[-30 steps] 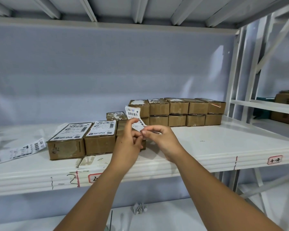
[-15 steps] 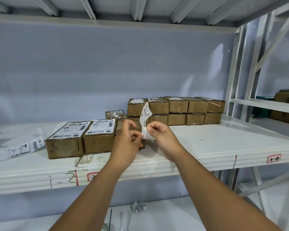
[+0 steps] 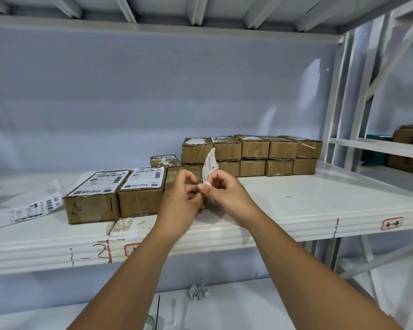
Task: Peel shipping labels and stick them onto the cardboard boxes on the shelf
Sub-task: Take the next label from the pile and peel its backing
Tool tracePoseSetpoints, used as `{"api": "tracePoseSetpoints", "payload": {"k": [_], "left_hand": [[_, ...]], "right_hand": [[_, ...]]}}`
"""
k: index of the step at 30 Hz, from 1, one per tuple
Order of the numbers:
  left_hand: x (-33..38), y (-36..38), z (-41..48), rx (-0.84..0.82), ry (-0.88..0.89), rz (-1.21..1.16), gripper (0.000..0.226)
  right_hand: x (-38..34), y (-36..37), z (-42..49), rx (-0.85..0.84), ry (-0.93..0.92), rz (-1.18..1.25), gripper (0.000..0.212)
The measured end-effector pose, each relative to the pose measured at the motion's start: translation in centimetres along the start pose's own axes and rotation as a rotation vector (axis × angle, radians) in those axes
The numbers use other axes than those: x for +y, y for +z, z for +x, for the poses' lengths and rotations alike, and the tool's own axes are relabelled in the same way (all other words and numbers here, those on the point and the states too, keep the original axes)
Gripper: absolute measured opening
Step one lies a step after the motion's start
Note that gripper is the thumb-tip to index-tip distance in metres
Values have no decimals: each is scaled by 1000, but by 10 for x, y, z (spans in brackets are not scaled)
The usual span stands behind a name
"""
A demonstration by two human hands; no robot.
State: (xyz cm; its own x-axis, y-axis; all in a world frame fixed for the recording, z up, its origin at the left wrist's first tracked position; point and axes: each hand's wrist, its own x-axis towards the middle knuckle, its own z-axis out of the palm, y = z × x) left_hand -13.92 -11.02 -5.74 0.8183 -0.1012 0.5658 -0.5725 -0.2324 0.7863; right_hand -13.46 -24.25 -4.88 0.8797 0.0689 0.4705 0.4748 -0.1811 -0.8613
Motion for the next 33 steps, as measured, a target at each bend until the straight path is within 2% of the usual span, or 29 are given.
{"api": "tracePoseSetpoints", "payload": {"k": [12,33], "left_hand": [[5,2,2,-30,-110,-62,21],[9,-2,3,-36,-141,-172,18]], "right_hand": [[5,-3,5,53,-2,74,31],[4,-5,3,181,30,173,31]]}}
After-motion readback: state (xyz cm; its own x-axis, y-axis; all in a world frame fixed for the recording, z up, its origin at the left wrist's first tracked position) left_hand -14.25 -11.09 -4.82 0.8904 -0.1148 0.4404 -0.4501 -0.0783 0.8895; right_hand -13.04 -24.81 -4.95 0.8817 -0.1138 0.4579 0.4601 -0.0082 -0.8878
